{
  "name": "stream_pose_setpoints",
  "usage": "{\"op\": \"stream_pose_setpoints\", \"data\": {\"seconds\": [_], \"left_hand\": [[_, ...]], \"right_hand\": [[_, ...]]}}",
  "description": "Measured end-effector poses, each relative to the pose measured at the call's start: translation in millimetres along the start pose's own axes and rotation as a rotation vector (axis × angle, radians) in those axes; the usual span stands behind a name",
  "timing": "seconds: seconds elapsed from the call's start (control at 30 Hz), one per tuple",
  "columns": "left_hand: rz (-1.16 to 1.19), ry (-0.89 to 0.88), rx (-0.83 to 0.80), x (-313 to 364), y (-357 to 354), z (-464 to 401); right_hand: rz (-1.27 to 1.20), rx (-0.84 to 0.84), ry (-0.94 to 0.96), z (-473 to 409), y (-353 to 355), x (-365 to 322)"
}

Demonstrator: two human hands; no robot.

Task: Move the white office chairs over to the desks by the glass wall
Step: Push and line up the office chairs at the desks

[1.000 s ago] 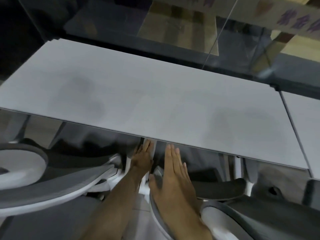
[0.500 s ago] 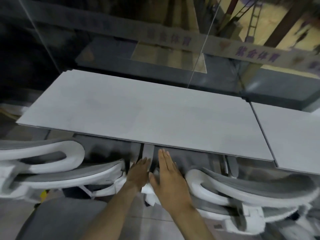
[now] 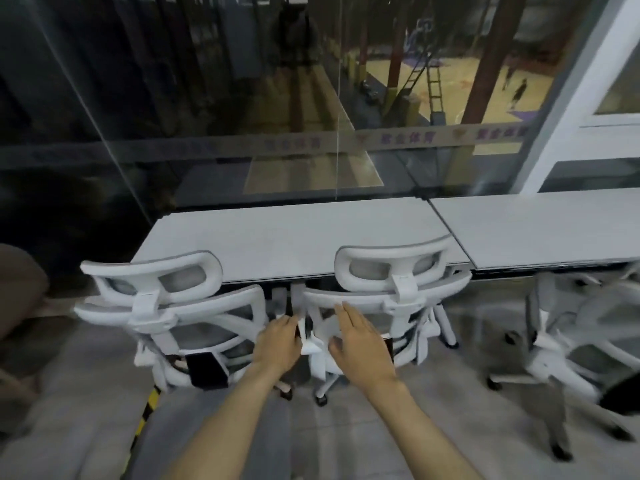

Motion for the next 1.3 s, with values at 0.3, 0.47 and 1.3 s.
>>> {"op": "stream_pose_setpoints", "data": {"seconds": [0.3,0.47,1.3], "left_hand": [[-0.109,-0.185,-0.048,55.4,21.9,152.7],[-0.029,-0.276,-0.044,74.0,34.5,219.4],[0.427,-0.56,-0.524,297.2,-132.0,610.6]], "right_hand": [[0.038,-0.017,-0.221,161.5,17.0,0.8],[0.072,-0.048,-0.358,251.6,29.5,-7.0],[0.345,0.302,-0.855,733.7,156.1,84.3]]}}
Point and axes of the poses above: each hand's wrist, its own z-axis away from the middle knuckle, its own y-axis out of the back of the hand, x = y × z, the point moved 6 cm from there along -z, towards the middle knuckle, and after that the axes turned 10 degrees about z, right-handed, at the moved point
